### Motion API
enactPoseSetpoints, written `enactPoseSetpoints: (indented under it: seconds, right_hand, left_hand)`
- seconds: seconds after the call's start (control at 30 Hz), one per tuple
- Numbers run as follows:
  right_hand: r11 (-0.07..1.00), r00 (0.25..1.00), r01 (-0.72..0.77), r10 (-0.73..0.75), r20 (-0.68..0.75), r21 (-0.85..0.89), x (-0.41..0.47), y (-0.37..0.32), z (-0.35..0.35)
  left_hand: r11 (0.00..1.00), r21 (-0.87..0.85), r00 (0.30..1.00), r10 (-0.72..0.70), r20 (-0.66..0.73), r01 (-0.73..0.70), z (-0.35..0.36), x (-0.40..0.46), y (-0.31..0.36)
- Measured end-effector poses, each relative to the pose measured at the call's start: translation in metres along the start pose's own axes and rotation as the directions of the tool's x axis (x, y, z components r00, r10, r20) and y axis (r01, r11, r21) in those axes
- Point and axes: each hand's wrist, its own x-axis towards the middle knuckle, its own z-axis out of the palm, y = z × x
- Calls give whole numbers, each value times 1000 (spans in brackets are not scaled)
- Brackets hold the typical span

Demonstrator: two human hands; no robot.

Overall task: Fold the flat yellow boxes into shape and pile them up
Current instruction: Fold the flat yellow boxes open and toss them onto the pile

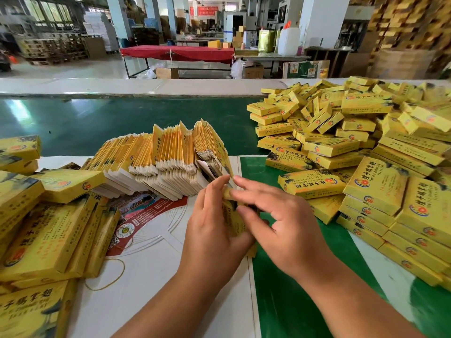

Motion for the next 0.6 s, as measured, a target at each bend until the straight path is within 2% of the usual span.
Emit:
enactPoseSetpoints:
  seconds: [0.13,0.27,0.37,0.47,0.6]
  right_hand:
    - [1000,999,1,-1,47,8,0,1,-1]
    - [1000,1000,-23,23,10,3,-2,5,-5]
    - [991,991,-128,129,-36,29,-2,10,-8]
    - [965,970,-241,243,1,106,-3,14,-16]
    - [962,959,-273,273,81,-5,1,18,-25]
  left_hand:
    - [999,15,999,29,-18,-29,1,0,-1]
    - [999,14,999,39,-2,-39,0,1,0]
    - [998,-31,998,54,28,-53,-5,4,-2]
    - [995,-104,999,7,39,-3,-11,8,-5]
    - [978,-182,990,-77,122,99,-16,13,-9]
